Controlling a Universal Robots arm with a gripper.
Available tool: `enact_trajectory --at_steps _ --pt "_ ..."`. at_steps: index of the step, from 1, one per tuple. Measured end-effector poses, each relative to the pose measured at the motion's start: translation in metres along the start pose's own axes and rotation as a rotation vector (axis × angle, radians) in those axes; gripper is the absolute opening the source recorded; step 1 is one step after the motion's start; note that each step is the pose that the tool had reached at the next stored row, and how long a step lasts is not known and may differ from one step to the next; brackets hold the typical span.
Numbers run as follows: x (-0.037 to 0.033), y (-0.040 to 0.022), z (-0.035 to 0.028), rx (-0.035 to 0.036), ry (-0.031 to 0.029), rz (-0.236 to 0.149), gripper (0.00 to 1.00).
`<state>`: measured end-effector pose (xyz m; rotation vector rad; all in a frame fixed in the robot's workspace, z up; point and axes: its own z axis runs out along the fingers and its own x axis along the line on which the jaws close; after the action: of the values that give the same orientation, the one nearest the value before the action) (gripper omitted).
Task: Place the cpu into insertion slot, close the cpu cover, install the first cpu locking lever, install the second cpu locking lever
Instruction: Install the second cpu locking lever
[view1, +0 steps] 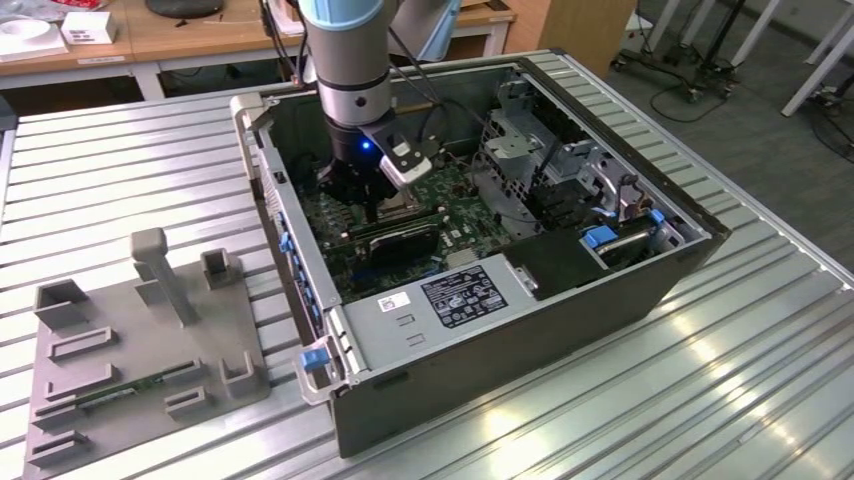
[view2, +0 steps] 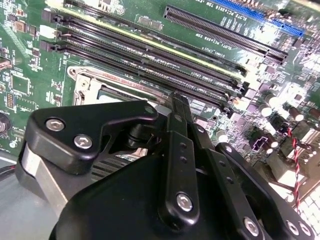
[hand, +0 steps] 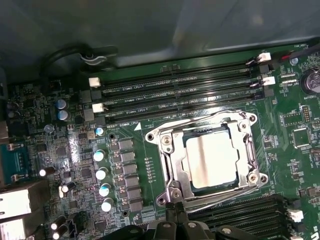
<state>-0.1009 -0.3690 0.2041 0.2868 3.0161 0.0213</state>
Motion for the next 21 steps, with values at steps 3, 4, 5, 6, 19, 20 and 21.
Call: enact_trajectory --at_steps 3,4,5,6,19,20,21 --pt "0.0001 -0.0001 0.0007 -0.0004 0.0001 0.000 0.11" --pt "0.0001 -0.0001 0.0009 -0.0002 0.0002 0.000 0.11" --pt "0.0001 -0.0001 0.0011 -0.0001 0.0002 0.000 0.11" --pt "0.0002 -0.0001 0.0014 -0.0003 0.0002 0.000 0.11" --pt "0.0042 -0.0007 0.0065 -0.0010 -0.0019 0.000 0.11" --pt "0.0045 -0.0006 0.0073 -0.0018 -0.0027 0.000 0.11" --pt "0.0048 -0.0007 0.0075 -0.0013 -0.0026 0.000 0.11"
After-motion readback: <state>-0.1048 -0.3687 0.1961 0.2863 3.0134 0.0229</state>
